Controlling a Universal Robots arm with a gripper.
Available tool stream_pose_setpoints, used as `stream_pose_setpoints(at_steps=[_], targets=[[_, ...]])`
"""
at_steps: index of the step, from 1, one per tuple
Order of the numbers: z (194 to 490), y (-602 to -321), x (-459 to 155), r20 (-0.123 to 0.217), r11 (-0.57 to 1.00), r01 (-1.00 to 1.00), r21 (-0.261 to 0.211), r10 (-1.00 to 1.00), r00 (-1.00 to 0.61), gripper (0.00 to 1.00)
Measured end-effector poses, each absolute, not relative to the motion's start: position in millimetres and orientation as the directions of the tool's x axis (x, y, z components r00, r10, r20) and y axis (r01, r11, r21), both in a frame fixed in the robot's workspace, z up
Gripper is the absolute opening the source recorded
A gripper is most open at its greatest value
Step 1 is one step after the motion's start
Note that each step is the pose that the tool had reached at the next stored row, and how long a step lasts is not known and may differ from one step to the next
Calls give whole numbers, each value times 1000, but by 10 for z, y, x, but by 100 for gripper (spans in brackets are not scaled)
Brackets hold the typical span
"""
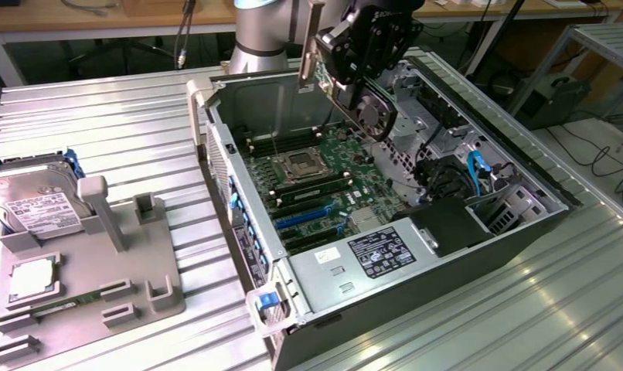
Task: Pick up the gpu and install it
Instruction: 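Insert the gpu into the slot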
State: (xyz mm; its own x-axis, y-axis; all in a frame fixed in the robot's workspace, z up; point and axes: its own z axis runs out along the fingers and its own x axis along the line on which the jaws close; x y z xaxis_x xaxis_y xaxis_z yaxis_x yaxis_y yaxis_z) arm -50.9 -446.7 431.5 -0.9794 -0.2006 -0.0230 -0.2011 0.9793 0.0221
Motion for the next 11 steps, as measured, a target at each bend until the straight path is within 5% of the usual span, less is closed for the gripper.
stream_pose_setpoints(at_steps=[11], targets=[[4315,-4467,-509,-23,971,-238,22,-237,-971,27]])
